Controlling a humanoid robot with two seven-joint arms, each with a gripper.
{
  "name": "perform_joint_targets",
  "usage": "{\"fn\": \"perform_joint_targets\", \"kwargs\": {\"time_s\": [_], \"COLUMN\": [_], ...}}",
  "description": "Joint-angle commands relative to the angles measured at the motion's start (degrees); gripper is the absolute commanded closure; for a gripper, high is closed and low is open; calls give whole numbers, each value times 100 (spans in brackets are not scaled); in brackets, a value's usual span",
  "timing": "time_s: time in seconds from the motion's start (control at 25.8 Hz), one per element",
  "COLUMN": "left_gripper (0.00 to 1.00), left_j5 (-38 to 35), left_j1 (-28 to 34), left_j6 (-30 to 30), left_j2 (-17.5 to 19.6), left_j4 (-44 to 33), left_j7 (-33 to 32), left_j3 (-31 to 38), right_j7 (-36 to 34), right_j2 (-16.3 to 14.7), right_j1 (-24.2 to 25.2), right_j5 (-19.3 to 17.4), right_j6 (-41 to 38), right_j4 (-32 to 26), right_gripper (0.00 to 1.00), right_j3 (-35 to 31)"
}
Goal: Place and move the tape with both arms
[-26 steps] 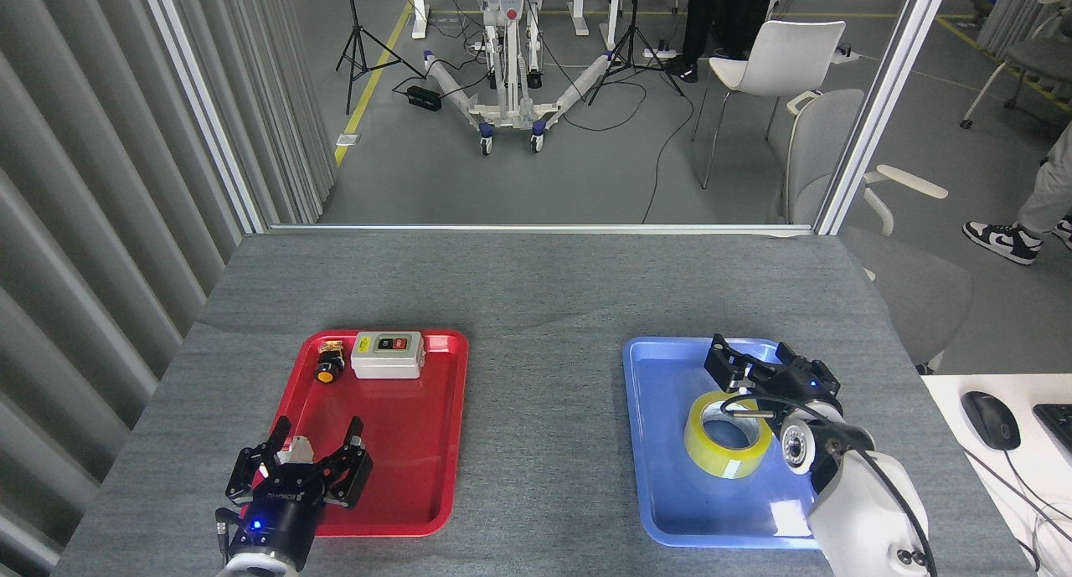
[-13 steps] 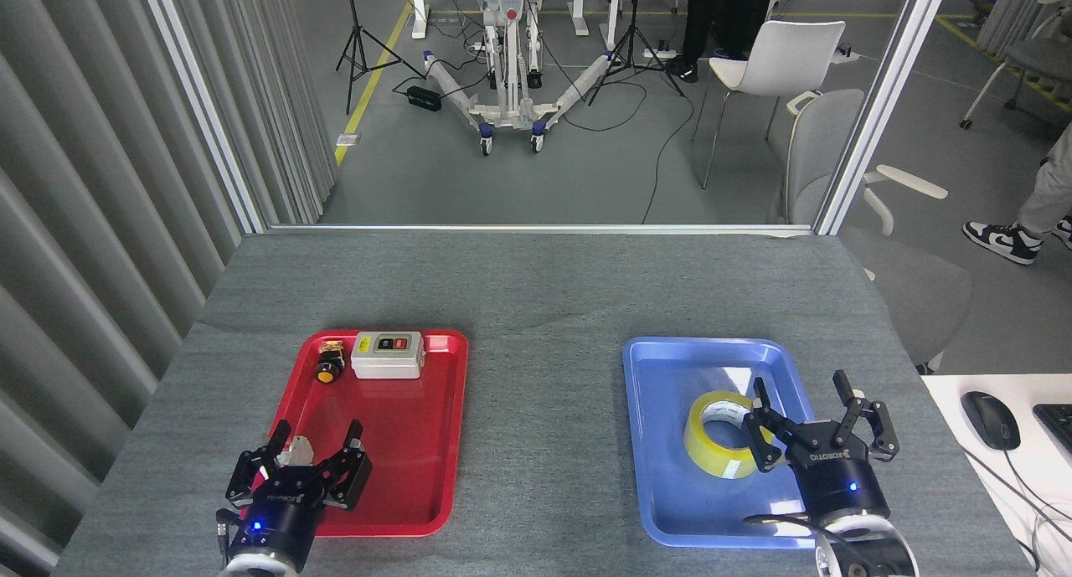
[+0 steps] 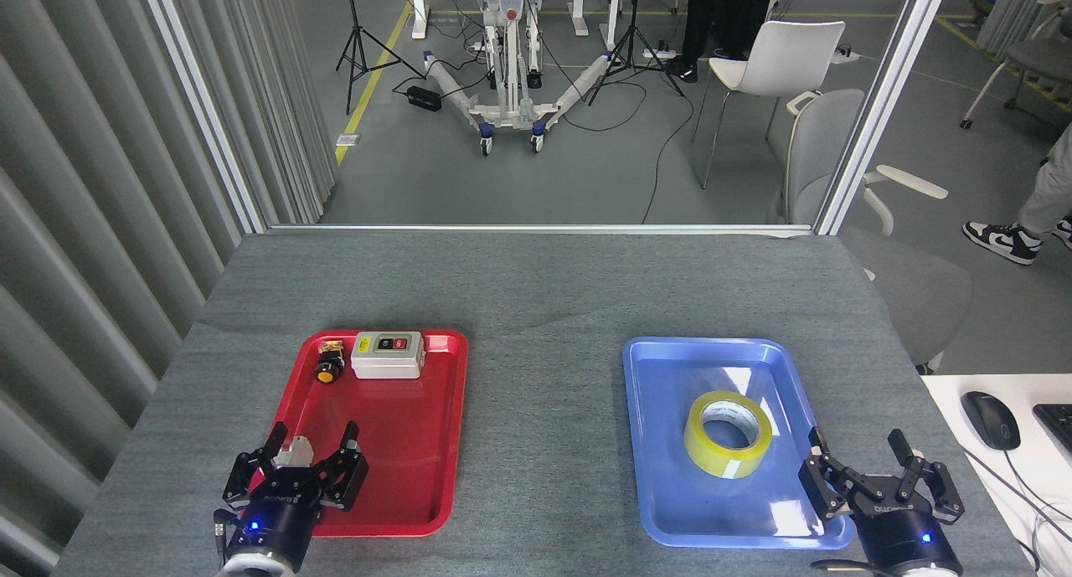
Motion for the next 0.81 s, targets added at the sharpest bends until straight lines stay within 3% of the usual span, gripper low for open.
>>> {"fn": "perform_joint_targets", "kwargs": {"time_s": [0.0,0.15,0.35,0.54,0.77], "left_gripper": [0,0,0,0,0], "left_j5": [13,39,39,39,39], "left_j1": [9,9,9,9,9], "left_j6": [-3,15,15,15,6], "left_j2": [15,15,15,50,68], "left_j4": [7,-2,7,-2,7], "left_j7": [10,1,1,-8,-8], "left_j3": [7,-2,7,42,59], "right_j7": [-306,-341,-438,-464,-464], "right_j2": [-302,-319,-117,-3,41], "right_j1": [50,41,261,568,569], "right_j5": [-460,-399,67,85,67], "right_j6": [-119,-111,-111,-102,-49], "right_j4": [13,13,4,-145,-198], "right_gripper": [1,0,0,0,0], "right_j3": [20,38,29,-15,-41]}}
